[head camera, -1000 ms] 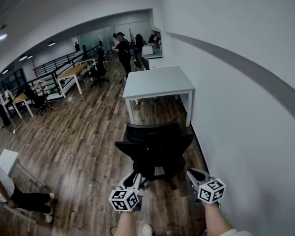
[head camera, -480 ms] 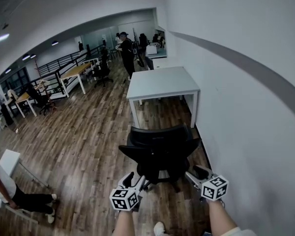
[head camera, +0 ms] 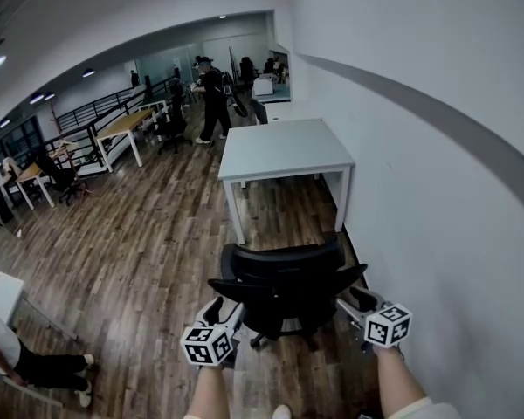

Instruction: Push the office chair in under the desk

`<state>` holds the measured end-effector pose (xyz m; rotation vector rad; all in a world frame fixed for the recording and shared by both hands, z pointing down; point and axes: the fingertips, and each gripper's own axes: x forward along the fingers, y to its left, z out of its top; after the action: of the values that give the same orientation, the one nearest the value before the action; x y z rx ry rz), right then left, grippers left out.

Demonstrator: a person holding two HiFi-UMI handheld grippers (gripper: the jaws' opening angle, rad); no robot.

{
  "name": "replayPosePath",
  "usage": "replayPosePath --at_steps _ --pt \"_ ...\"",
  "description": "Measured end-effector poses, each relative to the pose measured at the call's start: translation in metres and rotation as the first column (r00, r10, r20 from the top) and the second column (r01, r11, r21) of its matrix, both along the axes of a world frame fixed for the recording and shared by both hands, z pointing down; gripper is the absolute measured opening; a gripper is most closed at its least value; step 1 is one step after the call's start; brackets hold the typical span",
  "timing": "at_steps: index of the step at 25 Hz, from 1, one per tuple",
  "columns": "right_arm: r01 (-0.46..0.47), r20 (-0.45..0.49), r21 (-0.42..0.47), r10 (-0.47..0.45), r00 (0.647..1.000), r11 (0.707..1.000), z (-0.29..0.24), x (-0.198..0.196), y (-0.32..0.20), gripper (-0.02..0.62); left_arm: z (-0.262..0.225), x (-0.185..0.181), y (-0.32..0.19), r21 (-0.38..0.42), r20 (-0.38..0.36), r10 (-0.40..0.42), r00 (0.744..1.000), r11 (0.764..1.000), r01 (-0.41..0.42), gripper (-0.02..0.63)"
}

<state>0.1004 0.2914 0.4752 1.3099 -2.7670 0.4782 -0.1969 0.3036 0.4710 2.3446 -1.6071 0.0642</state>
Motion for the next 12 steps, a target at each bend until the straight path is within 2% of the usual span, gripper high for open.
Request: replayPosePath --at_steps 5,7,9,12 --pt "-0.042 -0.015 0.003 0.042 0.999 0.999 -0.002 0.015 -0.033 0.236 -0.005 -0.006 -0.028 0.007 0.039 0.042 0.998 0.999 -0.043 0.259" --pt "-0.023 -0.059 0.000 0.023 0.998 1.000 -0.001 0.014 -0.042 0.236 -0.004 -0.008 -0.036 -0.001 0.100 0.089 0.991 0.996 -0.089 0.260" --pt "0.014 -0.145 -0.012 -0.015 0.989 1.000 0.004 0.014 -0.046 0.245 0.002 -0.007 -0.042 -0.030 0.203 0.170 0.964 0.985 -0.168 0.278" --pt "0.069 -0.258 -0.042 -0.077 0.963 0.997 0.010 0.016 -0.054 0.256 0.011 -0.006 -0.050 -0.095 0.324 0.282 0.903 0.959 -0.266 0.305"
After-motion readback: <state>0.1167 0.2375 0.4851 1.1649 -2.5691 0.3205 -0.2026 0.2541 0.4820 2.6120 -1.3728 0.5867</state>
